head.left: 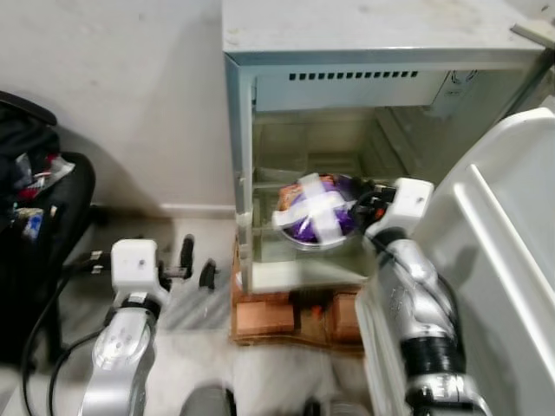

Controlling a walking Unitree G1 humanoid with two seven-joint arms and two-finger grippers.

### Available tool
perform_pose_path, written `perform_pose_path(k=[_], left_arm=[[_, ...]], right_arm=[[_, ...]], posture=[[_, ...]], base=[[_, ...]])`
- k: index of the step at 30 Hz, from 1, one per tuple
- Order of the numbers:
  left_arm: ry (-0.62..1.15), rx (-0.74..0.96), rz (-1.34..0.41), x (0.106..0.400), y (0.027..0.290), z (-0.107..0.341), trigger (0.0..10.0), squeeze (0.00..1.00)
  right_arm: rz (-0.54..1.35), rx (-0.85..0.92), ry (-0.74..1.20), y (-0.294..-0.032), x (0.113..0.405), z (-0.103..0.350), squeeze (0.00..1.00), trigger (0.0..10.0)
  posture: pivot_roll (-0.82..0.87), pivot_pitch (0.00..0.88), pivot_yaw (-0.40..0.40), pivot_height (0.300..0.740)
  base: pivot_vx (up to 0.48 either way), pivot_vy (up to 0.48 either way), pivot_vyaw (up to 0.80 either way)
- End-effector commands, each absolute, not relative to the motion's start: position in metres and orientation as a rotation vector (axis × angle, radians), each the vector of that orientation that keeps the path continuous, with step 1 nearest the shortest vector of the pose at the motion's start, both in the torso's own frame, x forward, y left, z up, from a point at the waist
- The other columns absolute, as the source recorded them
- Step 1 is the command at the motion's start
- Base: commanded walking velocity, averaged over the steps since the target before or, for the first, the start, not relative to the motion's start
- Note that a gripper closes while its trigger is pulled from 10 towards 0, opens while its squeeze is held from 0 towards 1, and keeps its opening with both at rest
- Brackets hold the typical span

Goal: Restocking fridge

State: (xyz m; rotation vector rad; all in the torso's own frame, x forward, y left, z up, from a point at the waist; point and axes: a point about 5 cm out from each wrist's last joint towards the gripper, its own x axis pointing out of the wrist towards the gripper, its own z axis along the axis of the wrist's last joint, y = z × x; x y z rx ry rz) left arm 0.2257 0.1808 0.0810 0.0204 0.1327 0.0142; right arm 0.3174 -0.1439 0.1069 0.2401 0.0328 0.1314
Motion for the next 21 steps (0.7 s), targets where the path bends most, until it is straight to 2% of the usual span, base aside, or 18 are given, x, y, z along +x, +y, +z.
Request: perform_pose_path(k=[1,9,21], left_arm=[[0.122,0.005,0.004,0.2263,0.1763,0.0830,10.0,0.00],[0.125,0.001,0.004,0.2264,0.1750,0.0827,10.0,0.00],[0.122,0.002,0.016,0.2256,0.1769,0.0833,10.0,0.00]], right_arm=[[0.102,0.226,-0.001,-0.1552,0.3193,0.1140,0.00,10.0],[0.104,0.224,-0.004,-0.1552,0.3205,0.1153,0.00,10.0],[0.086,0.214,-0.015,-0.1601,0.3252,0.1185,0.00,10.0]], posture=[[0.10,0.091,-0.013,0.740],[0.10,0.092,-0.017,0.740],[0.11,0.094,-0.017,0.740]], base=[[0.345,0.000,0.00],[0.332,0.000,0.00],[0.000,0.000,0.00]])
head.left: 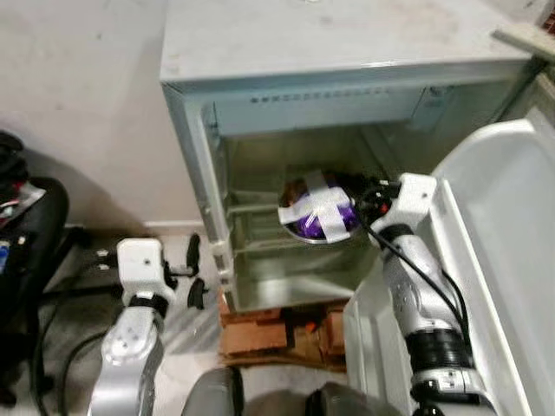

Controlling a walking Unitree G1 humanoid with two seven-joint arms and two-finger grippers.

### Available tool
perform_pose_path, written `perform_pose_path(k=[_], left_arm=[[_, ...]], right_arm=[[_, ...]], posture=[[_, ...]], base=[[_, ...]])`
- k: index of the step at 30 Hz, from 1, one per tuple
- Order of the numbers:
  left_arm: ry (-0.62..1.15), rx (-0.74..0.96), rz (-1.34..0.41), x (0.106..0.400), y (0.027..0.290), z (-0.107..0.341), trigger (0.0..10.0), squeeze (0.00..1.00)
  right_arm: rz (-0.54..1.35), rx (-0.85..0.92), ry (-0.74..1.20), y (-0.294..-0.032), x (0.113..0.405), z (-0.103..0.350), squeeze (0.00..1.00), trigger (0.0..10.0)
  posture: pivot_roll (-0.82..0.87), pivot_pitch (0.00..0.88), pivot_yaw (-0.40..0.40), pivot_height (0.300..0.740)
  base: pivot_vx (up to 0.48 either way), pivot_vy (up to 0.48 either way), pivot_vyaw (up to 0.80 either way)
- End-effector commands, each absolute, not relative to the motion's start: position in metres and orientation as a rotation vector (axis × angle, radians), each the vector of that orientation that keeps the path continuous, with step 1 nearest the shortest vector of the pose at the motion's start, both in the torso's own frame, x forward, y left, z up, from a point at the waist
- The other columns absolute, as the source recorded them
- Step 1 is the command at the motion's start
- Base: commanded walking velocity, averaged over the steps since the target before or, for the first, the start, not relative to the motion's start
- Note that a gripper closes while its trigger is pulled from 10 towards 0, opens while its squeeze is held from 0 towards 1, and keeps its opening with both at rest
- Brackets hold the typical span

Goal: Restocking fridge

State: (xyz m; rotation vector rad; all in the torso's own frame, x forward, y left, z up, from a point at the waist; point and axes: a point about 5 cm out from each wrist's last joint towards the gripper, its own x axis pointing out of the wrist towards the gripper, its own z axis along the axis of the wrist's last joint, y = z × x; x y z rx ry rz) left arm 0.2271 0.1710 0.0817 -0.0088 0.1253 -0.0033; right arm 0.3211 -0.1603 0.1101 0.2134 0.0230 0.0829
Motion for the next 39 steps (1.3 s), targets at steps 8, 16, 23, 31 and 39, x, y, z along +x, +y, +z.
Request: perform_pose_path(k=[8,16,23,31,39], left_arm=[[0.122,0.016,0.021,0.223,0.179,0.084,10.0,0.00],[0.153,0.033,0.037,0.205,0.184,0.085,10.0,0.00],[0.191,0.048,0.068,0.182,0.191,0.090,10.0,0.00],[0.243,0.067,0.082,0.156,0.197,0.095,10.0,0.00],[0.266,0.064,0.076,0.143,0.192,0.102,10.0,0.00]], right_arm=[[0.057,0.207,-0.040,-0.163,0.335,0.125,0.00,10.0],[0.010,0.161,-0.039,-0.150,0.354,0.129,0.00,10.0],[-0.032,0.126,-0.014,-0.149,0.365,0.127,0.00,10.0],[-0.141,0.108,-0.017,-0.152,0.380,0.138,0.00,10.0],[-0.213,0.143,-0.059,-0.151,0.391,0.159,0.00,10.0]], posture=[[0.12,0.104,-0.019,0.740],[0.18,0.175,-0.030,0.740],[0.24,0.270,-0.038,0.740],[0.27,0.349,-0.052,0.740],[0.31,0.394,-0.042,0.740]], base=[[0.000,0.000,0.00],[0.000,0.000,0.00],[0.000,0.000,0.00],[0.000,0.000,0.00],[0.000,0.000,0.00]])
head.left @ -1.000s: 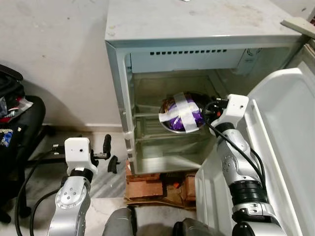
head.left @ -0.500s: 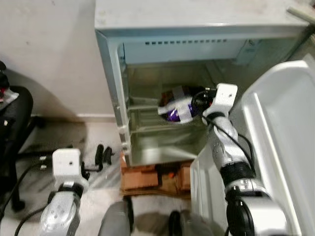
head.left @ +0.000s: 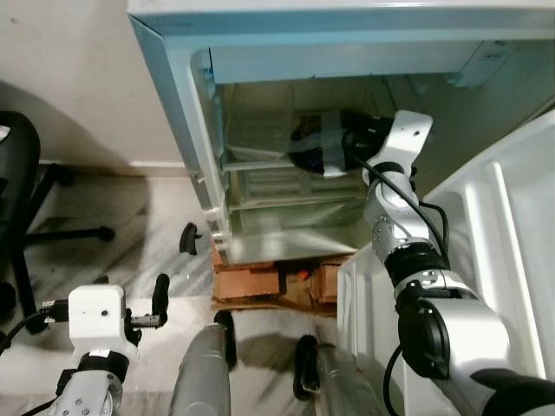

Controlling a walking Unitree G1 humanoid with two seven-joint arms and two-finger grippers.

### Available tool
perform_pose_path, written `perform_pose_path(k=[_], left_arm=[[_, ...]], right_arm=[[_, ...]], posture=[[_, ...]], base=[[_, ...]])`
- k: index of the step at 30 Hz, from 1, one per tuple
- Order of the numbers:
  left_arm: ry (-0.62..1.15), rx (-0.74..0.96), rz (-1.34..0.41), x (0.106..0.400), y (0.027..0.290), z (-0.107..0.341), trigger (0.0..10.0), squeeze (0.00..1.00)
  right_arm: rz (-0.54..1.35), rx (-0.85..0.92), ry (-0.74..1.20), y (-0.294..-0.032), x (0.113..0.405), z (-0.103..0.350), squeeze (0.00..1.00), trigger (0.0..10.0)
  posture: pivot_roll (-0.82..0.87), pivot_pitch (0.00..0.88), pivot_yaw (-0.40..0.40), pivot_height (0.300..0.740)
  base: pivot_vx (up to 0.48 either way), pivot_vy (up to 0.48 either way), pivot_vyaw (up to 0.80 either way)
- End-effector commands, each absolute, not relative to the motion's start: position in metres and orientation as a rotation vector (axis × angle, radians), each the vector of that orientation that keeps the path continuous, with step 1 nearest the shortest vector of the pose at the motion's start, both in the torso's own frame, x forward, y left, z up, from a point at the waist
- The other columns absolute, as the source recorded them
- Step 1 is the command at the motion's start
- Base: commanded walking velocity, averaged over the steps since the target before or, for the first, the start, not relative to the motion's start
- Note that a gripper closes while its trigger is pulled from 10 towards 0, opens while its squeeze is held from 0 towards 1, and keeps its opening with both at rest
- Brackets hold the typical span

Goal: Restocking fridge

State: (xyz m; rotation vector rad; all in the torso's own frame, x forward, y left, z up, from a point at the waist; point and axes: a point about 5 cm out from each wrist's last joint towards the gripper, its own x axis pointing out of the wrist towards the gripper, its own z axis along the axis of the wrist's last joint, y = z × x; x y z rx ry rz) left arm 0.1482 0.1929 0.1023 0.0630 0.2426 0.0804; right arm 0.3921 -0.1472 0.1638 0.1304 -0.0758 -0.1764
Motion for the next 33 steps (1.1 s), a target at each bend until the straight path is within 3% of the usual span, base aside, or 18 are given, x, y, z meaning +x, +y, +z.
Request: perform_pose_path(k=[1,10,13,14,20,21,28,33], left_arm=[[0.266,0.064,0.076,0.143,0.192,0.102,10.0,0.00],[0.288,0.058,0.085,0.135,0.189,0.106,10.0,0.00],[0.298,0.053,0.088,0.133,0.186,0.108,10.0,0.00],[0.300,0.050,0.091,0.133,0.185,0.108,10.0,0.00],[0.306,0.044,0.099,0.132,0.183,0.109,10.0,0.00],[0.307,0.042,0.101,0.133,0.182,0.109,10.0,0.00],[0.317,0.038,0.117,0.132,0.181,0.107,10.0,0.00],[0.323,0.037,0.135,0.133,0.180,0.106,10.0,0.00]], right_arm=[[-0.213,0.143,-0.059,-0.151,0.391,0.159,0.00,10.0],[-0.287,0.216,-0.063,-0.137,0.400,0.175,0.00,10.0],[-0.296,0.332,-0.047,-0.130,0.404,0.181,0.00,10.0],[-0.301,0.372,-0.046,-0.129,0.405,0.184,0.16,10.0],[-0.331,0.468,-0.041,-0.130,0.408,0.192,0.17,10.0],[-0.341,0.493,-0.038,-0.131,0.409,0.193,0.50,10.0],[-0.316,0.593,-0.037,-0.127,0.412,0.200,0.53,10.0],[-0.241,0.468,-0.083,-0.121,0.414,0.211,0.52,10.0]], posture=[[0.31,0.394,-0.042,0.740],[0.34,0.411,-0.049,0.740],[0.34,0.410,-0.055,0.740],[0.35,0.410,-0.057,0.740],[0.35,0.407,-0.067,0.740],[0.35,0.407,-0.072,0.740],[0.35,0.406,-0.084,0.740],[0.35,0.404,-0.096,0.740]], base=[[0.000,0.000,0.00],[0.000,0.000,0.00],[0.000,0.000,0.00],[0.000,0.000,0.00],[0.000,0.000,0.00],[0.000,0.000,0.00],[0.000,0.000,0.00],[0.000,0.000,0.00]])
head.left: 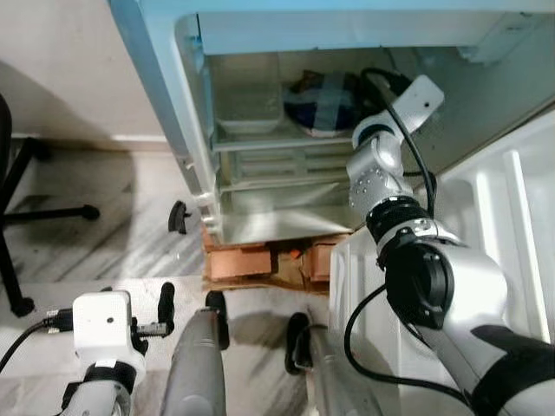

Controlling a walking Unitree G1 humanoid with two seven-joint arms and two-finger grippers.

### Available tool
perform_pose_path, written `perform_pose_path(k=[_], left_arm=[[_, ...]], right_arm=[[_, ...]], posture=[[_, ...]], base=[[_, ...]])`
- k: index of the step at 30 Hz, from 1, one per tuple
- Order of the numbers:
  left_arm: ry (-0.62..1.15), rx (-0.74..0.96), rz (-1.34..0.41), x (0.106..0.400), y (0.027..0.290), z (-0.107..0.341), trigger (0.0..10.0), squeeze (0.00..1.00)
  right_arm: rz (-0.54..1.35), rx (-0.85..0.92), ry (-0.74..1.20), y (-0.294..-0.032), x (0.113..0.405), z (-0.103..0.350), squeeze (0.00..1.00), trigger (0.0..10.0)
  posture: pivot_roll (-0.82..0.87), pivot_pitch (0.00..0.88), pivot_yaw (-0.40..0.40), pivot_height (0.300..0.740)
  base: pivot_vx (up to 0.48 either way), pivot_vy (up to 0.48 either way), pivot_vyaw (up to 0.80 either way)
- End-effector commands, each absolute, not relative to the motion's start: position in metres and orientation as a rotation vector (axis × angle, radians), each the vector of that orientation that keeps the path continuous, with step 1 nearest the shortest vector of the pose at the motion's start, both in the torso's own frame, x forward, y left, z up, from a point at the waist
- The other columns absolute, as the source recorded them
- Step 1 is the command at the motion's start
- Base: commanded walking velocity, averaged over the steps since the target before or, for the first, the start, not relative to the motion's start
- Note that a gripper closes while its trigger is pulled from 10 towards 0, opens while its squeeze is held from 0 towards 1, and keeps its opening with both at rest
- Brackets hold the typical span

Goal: Restocking fridge

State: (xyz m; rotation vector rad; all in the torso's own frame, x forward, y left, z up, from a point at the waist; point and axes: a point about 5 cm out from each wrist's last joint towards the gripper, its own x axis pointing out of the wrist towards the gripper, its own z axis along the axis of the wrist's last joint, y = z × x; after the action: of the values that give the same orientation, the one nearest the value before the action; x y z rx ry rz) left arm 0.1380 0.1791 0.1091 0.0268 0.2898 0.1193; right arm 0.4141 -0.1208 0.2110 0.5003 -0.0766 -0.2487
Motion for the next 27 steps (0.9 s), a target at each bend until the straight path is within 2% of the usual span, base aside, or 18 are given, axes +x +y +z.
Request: perform_pose_path(k=[1,2,3,4,16,25,27], left_arm=[[0.323,0.036,0.141,0.133,0.180,0.105,10.0,0.00],[0.323,0.035,0.142,0.134,0.180,0.105,10.0,0.00],[0.323,0.036,0.144,0.134,0.180,0.105,10.0,0.00],[0.323,0.036,0.146,0.135,0.180,0.104,10.0,0.00],[0.293,0.038,0.166,0.153,0.179,0.101,10.0,0.00],[0.208,0.037,0.161,0.179,0.179,0.105,10.0,0.00],[0.206,0.057,0.168,0.190,0.179,0.103,10.0,0.00]], right_arm=[[-0.230,0.433,-0.092,-0.122,0.414,0.212,0.54,10.0],[-0.224,0.430,-0.094,-0.122,0.414,0.212,0.55,10.0],[-0.219,0.428,-0.096,-0.122,0.414,0.212,0.90,10.0],[-0.217,0.412,-0.099,-0.123,0.414,0.212,1.00,10.0],[-0.081,0.111,-0.140,-0.120,0.412,0.207,1.00,10.0],[-0.004,0.053,-0.199,-0.137,0.409,0.205,1.00,10.0],[0.086,0.089,-0.198,-0.135,0.407,0.199,1.00,10.0]], posture=[[0.35,0.404,-0.098,0.740],[0.34,0.402,-0.100,0.740],[0.34,0.401,-0.101,0.740],[0.34,0.400,-0.102,0.740],[0.31,0.357,-0.120,0.740],[0.29,0.282,-0.111,0.740],[0.26,0.242,-0.099,0.740]], base=[[0.000,0.000,0.00],[0.000,0.000,0.00],[0.000,0.000,0.00],[0.000,0.000,0.00],[0.000,0.000,0.00],[0.000,0.000,0.00],[0.000,0.000,0.00]])
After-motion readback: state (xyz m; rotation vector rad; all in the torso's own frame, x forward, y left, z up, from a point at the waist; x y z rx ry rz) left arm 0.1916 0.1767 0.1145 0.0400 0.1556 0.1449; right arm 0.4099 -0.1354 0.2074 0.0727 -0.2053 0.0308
